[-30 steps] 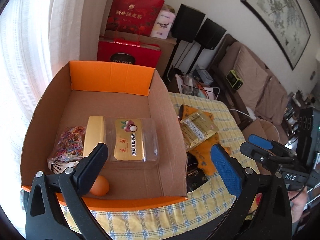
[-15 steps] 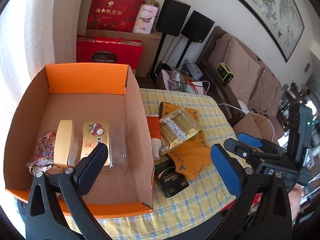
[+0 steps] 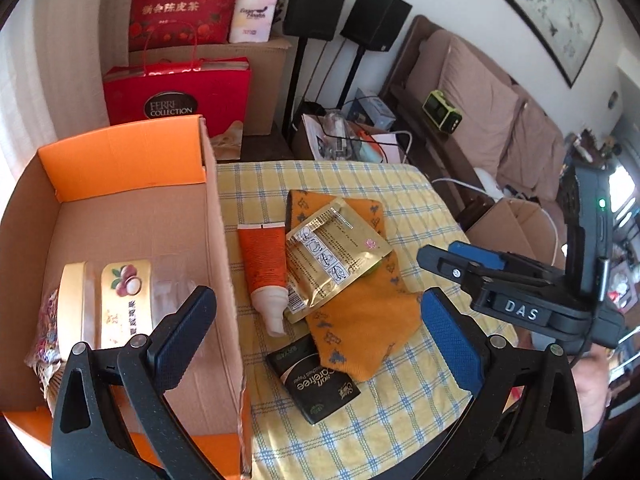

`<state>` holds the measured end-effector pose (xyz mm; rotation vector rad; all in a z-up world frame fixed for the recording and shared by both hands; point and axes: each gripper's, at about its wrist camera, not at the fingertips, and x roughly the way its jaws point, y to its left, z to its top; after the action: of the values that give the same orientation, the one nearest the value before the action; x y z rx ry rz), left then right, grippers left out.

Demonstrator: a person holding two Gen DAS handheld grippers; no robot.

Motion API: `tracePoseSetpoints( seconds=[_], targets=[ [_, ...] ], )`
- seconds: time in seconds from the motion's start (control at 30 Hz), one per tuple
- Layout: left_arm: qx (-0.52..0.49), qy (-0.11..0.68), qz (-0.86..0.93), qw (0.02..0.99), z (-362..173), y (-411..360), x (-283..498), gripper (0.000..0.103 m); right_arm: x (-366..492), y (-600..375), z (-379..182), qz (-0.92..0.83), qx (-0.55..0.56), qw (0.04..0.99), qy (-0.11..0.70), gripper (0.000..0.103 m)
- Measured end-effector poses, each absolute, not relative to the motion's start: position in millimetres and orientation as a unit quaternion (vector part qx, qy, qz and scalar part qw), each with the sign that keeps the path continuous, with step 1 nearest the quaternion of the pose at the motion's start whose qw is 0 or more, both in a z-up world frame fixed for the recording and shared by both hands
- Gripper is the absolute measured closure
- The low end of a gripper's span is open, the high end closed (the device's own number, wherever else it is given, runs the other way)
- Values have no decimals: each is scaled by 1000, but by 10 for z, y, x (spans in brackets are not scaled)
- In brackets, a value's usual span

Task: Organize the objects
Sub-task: 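Withdraw both tools from the tray toward the gold packet, then grasp the gold hand-warmer packet with the left tool and lift it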

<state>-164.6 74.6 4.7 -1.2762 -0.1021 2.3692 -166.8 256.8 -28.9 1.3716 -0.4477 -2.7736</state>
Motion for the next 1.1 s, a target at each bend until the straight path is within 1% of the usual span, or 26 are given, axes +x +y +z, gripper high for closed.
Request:
tracePoseSetpoints(
  seconds=[0.13, 0.2, 0.23, 0.37, 0.43, 0.5, 0.6, 0.7, 0.8, 0.83, 0.87, 0.93, 1.0, 1.1],
  targets=[
    [-467, -2, 856, 222, -32, 969, -1694, 1, -1791, 2629, -366, -880, 449, 13, -153, 47],
    [-467, 13, 858, 215, -79, 1070, -1717, 2, -1851, 2652, -394, -877, 452, 17, -161, 55],
    [-468, 20, 858, 211, -103, 1105, -1731, 3, -1885, 2662, -410, -875, 454, 20, -163, 56],
    [-462, 54, 862, 199, -182, 1267, -1738, 5, -2000, 2683, -475, -869, 463, 29, -171, 58],
    [-458, 76, 864, 194, -217, 1348, -1727, 7, -2052, 2686, -510, -866, 466, 36, -175, 61],
    [-456, 96, 864, 191, -263, 1425, -1717, 11, -2100, 2691, -548, -864, 470, 39, -178, 65],
    [-463, 106, 859, 190, -346, 1489, -1741, 17, -2162, 2690, -620, -858, 477, 44, -185, 67],
    [-467, 109, 857, 189, -406, 1529, -1780, 17, -2205, 2723, -690, -850, 480, 60, -210, 67],
    [-473, 122, 852, 188, -473, 1602, -1831, 17, -2231, 2718, -725, -850, 480, 62, -208, 68],
    [-474, 126, 851, 187, -489, 1631, -1842, 18, -2237, 2714, -735, -850, 480, 63, -209, 70],
    [-475, 128, 850, 187, -502, 1652, -1856, 19, -2241, 2713, -742, -849, 480, 65, -212, 75],
    [-479, 129, 847, 190, -528, 1678, -1892, 19, -2245, 2728, -755, -847, 478, 74, -223, 79],
    [-478, 136, 847, 187, -551, 1706, -1915, 19, -2254, 2735, -765, -843, 478, 82, -232, 86],
    [-478, 139, 847, 187, -573, 1714, -1931, 19, -2254, 2741, -770, -841, 477, 88, -241, 89]
  ],
)
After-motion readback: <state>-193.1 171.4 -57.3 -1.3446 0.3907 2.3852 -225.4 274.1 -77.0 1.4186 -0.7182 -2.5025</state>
